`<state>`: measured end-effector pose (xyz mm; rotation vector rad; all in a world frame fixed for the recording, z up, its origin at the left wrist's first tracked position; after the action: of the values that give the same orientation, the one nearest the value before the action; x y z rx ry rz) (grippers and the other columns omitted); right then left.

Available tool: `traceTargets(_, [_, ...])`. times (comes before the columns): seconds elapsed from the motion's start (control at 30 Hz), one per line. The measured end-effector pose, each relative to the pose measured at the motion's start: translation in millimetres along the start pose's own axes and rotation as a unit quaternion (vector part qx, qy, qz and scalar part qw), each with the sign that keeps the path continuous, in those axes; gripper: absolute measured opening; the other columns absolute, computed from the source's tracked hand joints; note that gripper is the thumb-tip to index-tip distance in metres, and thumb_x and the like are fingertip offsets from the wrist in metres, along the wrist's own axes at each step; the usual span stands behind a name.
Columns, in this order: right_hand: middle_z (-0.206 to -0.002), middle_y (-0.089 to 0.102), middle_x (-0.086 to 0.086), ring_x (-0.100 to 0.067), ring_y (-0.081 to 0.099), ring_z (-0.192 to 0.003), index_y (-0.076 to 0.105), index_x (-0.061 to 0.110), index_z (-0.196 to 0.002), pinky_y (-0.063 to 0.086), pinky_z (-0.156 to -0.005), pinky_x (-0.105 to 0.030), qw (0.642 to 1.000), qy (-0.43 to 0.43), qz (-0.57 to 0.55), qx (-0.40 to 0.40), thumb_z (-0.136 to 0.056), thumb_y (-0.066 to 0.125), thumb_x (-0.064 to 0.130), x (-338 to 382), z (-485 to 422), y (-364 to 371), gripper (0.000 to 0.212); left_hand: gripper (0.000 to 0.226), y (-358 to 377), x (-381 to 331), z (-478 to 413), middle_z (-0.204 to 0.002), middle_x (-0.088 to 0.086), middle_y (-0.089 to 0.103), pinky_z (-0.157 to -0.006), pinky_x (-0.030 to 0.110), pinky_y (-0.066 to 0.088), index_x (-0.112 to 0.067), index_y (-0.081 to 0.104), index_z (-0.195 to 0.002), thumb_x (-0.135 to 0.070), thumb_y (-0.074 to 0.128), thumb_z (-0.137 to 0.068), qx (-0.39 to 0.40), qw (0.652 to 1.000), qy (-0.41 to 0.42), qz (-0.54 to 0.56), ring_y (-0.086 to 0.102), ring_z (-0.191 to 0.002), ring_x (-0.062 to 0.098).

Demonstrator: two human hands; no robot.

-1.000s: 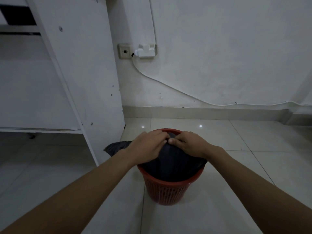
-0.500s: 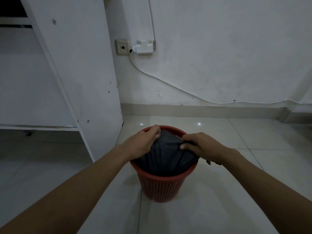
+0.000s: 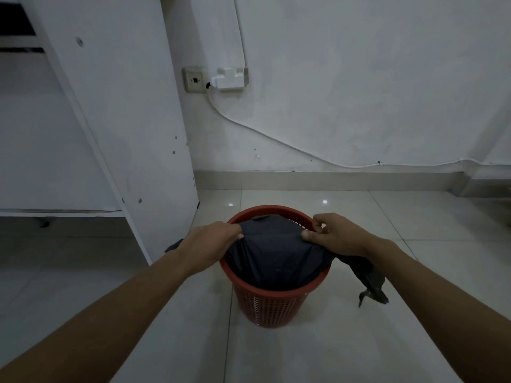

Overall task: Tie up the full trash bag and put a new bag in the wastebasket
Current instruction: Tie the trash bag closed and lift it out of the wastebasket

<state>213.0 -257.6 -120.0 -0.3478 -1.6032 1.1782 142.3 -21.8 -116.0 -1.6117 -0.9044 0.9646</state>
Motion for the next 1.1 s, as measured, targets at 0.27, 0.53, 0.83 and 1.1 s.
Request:
traceTargets(0.27, [-0.095, 0.076, 0.002, -0.014, 0.072, -0.089, 0.070, 0.025, -0.095, 0.057, -0.082, -0.031, 0.990, 0.022, -0.085, 0.111, -0.088, 0.075, 0.032, -8.5, 17.1, -12.3, 0.012, 0.059, -17.3, 24.6, -11.4, -0.072, -0.002, 0.056, -0.060, 0.030, 0.041, -0.013, 0.063, -0.075, -0.061, 0.034, -0.095, -0.002, 0.997, -0.058, 0.046, 0.056, -0.068, 0.015])
traceTargets(0.53, [-0.077, 0.074, -0.002, -0.014, 0.071, -0.073, 0.070, 0.015, -0.079, 0.052, -0.067, -0.024, 0.991, 0.085, -0.099, -0.016, -0.097, 0.062, 0.040, -14.1, 17.5, -14.6, 0.032, 0.066, -22.1, 34.9, -11.0, -0.054, -0.003, 0.049, -0.049, 0.026, 0.035, -0.019, 0.039, -0.055, -0.068, 0.018, -0.094, -0.021, 0.976, -0.166, -0.137, 0.055, -0.054, 0.016])
traceTargets(0.83, [-0.065, 0.061, -0.009, -0.012, 0.051, -0.046, 0.061, 0.002, -0.087, 0.043, -0.041, -0.022, 0.894, 0.273, -0.355, 0.020, -0.093, 0.070, 0.026, -32.5, 21.7, 13.5, 0.026, 0.039, -15.5, -107.4, -48.0, -0.127, 0.000, 0.056, -0.098, 0.041, 0.042, -0.021, 0.050, -0.126, -0.047, 0.049, -0.097, -0.036, 0.998, 0.043, 0.043, 0.053, -0.116, 0.020])
traceTargets(1.1, [-0.060, 0.066, -0.013, -0.018, 0.063, -0.046, 0.060, -0.001, -0.085, 0.050, -0.043, -0.023, 0.838, 0.336, -0.425, 0.059, -0.102, 0.049, 0.011, -41.4, 42.4, 21.6, 0.024, 0.031, 15.7, -150.3, -64.4, -0.112, 0.001, 0.067, -0.090, 0.043, 0.047, -0.018, 0.064, -0.121, -0.018, 0.067, -0.091, -0.083, 0.970, 0.017, 0.230, 0.061, -0.104, 0.023])
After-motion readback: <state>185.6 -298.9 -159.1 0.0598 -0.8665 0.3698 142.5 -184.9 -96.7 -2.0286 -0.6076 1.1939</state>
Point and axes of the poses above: each hand's wrist, its own z-axis away from the middle knuckle, its own y-axis out of the palm, x = y × z, the point moved 9 cm from there along -z, towards the middle knuckle
